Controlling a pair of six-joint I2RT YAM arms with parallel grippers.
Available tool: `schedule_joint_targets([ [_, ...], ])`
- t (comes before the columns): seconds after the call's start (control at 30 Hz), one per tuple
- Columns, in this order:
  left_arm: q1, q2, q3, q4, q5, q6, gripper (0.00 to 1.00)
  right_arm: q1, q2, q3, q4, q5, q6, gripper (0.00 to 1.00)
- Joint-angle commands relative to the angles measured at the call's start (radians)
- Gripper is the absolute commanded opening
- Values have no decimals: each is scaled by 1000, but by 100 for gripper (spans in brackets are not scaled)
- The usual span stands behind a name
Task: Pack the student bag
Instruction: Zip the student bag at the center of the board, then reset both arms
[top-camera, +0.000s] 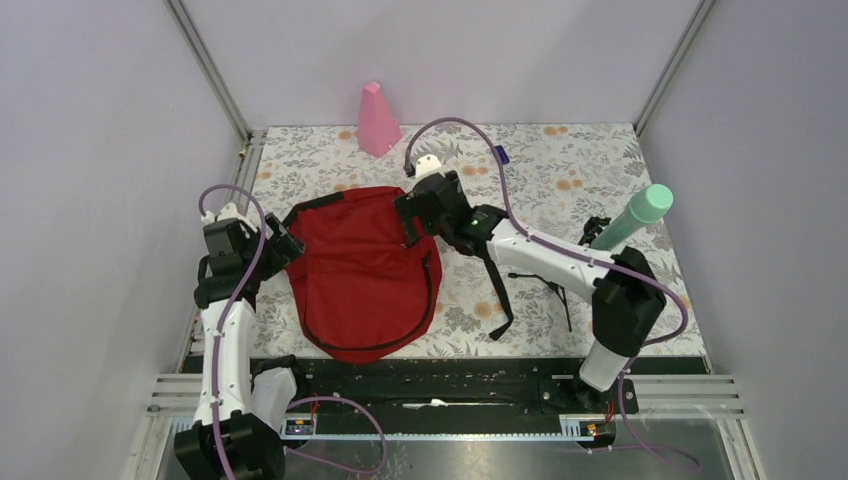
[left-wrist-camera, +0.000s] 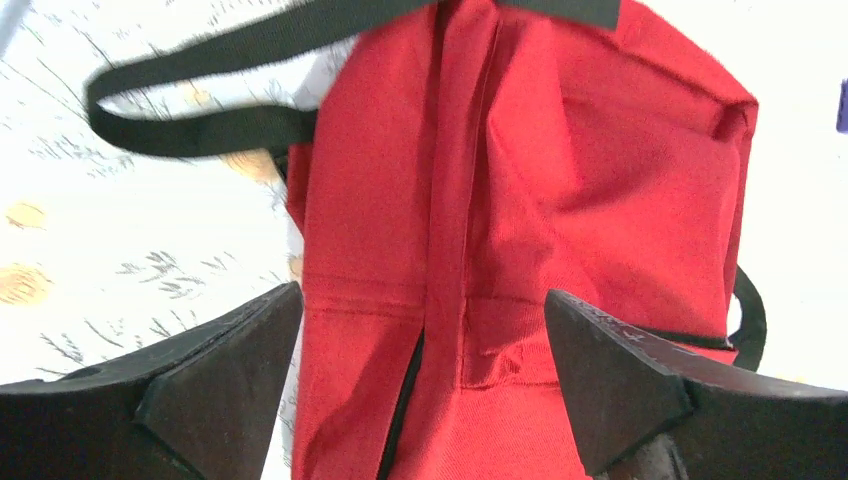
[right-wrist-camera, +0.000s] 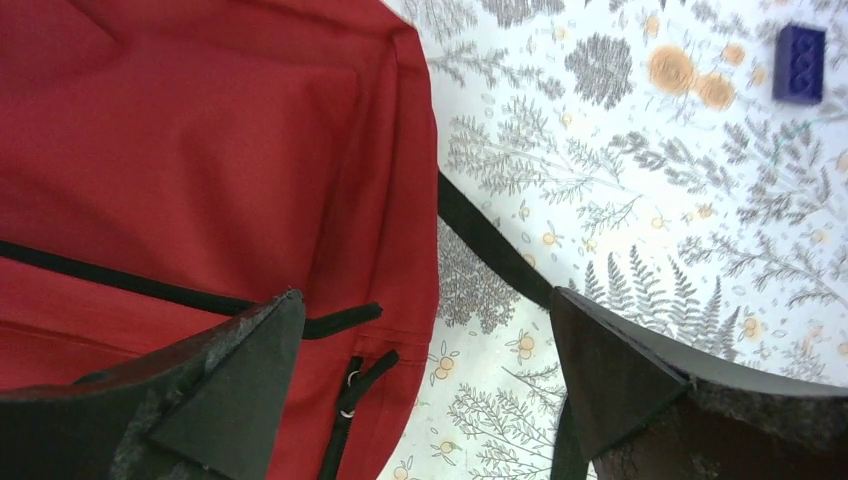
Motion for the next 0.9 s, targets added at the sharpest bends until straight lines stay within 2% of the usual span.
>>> schedule_joint_targets([
  [0.0, -35, -24, 115, 43, -126, 83, 96, -20, -86, 112, -135, -52, -50, 100],
  [0.27, -200, -89, 267, 174, -195, 179, 99, -41, -224, 132, -169, -80, -58, 100],
  [0.47, -254, -161, 304, 353, -240, 239, 99, -49, -424, 21, -27, -136, -98, 100],
  [0.67, -255, -258, 196, 456, -164, 213, 99, -49, -623, -249, 311, -184, -195, 100],
  [0.87, -256, -360, 94, 475, -140, 209, 99, -50, -690, -371, 423, -187, -193, 100],
])
